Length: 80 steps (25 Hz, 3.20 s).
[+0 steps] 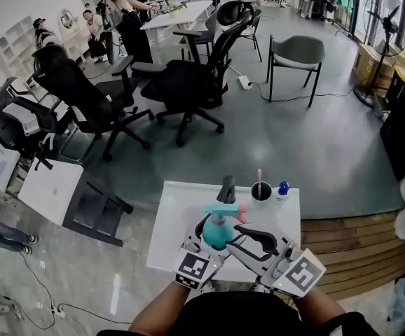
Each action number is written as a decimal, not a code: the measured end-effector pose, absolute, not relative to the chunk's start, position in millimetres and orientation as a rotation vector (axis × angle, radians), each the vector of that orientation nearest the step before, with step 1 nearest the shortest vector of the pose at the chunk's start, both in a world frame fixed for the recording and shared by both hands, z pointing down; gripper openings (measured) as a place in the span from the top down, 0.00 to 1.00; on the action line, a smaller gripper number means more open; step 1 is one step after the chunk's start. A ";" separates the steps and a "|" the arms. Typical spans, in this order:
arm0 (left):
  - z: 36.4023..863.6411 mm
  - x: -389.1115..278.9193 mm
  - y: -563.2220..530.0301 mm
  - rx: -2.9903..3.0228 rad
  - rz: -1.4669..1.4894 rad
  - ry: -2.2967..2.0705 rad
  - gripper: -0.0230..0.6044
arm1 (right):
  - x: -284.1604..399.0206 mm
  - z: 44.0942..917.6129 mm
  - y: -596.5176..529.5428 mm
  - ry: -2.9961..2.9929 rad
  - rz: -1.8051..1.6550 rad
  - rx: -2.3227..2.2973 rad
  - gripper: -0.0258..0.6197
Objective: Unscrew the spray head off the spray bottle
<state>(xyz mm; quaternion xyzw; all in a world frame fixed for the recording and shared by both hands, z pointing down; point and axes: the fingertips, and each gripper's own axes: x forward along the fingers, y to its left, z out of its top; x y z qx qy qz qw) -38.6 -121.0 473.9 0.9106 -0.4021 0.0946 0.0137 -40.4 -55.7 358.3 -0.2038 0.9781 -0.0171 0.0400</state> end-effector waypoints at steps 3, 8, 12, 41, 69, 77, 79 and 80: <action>472.5 -36.3 -117.6 2.855 0.306 -1.256 0.25 | -40.2 358.9 -63.4 2.979 -0.073 -0.688 0.72; 468.5 -27.6 -111.7 2.919 0.359 -1.258 0.25 | -37.2 352.3 -72.9 2.934 0.010 -0.731 0.67; 465.5 -19.6 -107.7 2.965 0.392 -1.253 0.25 | -38.3 352.2 -71.4 2.936 0.008 -0.734 0.67; 459.4 3.5 -83.2 3.151 0.306 -0.956 0.25 | -42.5 347.1 -54.6 3.002 0.033 -0.518 0.72; 449.7 -6.2 -83.6 3.069 0.142 -0.941 0.25 | -42.4 353.3 -50.4 3.036 0.011 -0.353 0.63; 468.6 -10.5 -95.2 3.111 0.355 -1.096 0.25 | -46.0 355.2 -60.0 2.968 -0.075 -0.529 0.64; 470.8 -9.1 -95.3 3.124 0.376 -1.096 0.25 | -46.2 354.6 -61.2 2.950 -0.071 -0.558 0.69; 470.4 -8.3 -95.0 3.127 0.372 -1.091 0.25 | -45.9 354.0 -61.6 2.943 -0.067 -0.570 0.71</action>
